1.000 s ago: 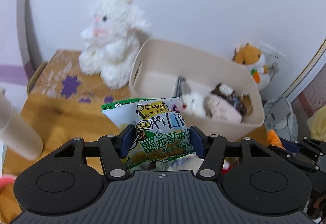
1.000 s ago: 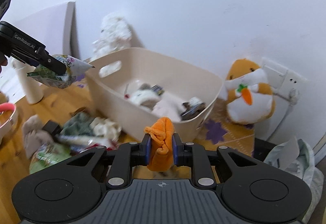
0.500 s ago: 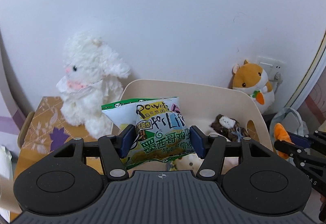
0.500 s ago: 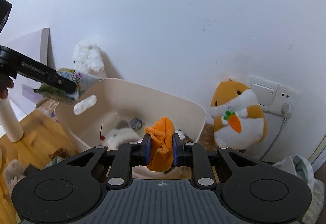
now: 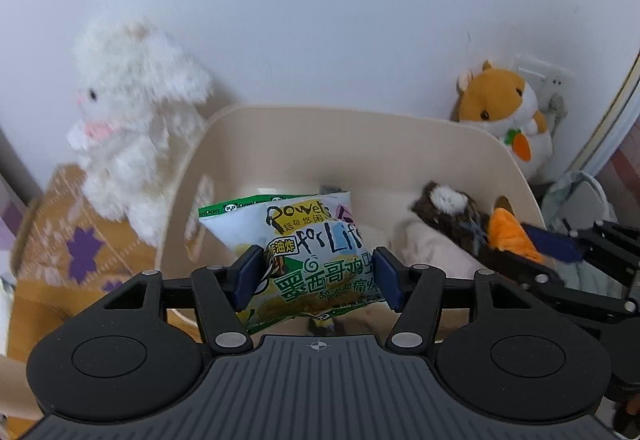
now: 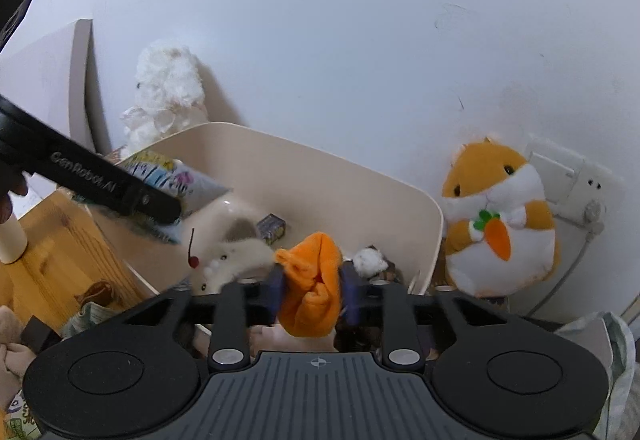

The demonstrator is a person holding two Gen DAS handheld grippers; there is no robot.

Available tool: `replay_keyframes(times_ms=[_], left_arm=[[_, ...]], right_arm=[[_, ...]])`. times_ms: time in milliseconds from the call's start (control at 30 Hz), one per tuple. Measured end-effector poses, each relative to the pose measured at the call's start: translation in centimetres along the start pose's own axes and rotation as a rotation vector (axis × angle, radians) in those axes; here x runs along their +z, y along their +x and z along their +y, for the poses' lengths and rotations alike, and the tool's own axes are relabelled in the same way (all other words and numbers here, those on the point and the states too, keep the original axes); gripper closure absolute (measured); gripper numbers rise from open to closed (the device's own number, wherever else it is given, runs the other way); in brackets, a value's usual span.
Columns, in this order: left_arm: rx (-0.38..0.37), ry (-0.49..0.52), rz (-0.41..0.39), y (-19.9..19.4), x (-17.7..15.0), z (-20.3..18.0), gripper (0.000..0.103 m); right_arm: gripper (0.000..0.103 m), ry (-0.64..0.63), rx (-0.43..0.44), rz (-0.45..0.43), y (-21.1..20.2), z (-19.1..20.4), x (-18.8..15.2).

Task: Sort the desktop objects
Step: 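Lower both items into the beige basket and open both tools, then grasp the grey sock with left tool while right tool grasps grey plastic toy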

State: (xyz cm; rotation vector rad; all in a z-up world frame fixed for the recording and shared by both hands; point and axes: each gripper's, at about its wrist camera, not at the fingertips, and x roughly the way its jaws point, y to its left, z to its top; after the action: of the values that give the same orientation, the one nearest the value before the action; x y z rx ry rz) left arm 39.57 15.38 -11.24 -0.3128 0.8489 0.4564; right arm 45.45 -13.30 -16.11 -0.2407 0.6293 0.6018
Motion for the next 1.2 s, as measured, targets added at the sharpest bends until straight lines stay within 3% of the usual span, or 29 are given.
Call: replay_keyframes(times_ms=[133, 500, 667, 900, 1200], left_arm=[[0.006, 0.000, -0.021, -0.6, -0.4, 0.1, 0.026], [0.030, -0.034, -0.032, -2.8, -1.5, 1.4, 0.026], [0.037, -0.057, -0.049, -4.5, -2.3, 2.6, 0.026], [0.043, -0.064, -0.030, -7.3, -5.7, 4.9, 0.026], [0.047, -0.040, 0.107, -9.3, -12.1, 7.6, 0.026]], right_arm=[[0.047, 0.018, -0.016, -0.012, -0.6, -0.3, -0.5], [0.023, 0.031, -0.034, -0.045, -3.1, -0.9, -1.5], [0.001, 0.039, -0.052, -0.047, -4.5, -1.3, -2.7], [0.000, 0.032, -0.059, 0.020, -5.6, -1.9, -5.4], [0.000, 0.031, -0.037, 0.161, -4.9, -2.3, -8.9]])
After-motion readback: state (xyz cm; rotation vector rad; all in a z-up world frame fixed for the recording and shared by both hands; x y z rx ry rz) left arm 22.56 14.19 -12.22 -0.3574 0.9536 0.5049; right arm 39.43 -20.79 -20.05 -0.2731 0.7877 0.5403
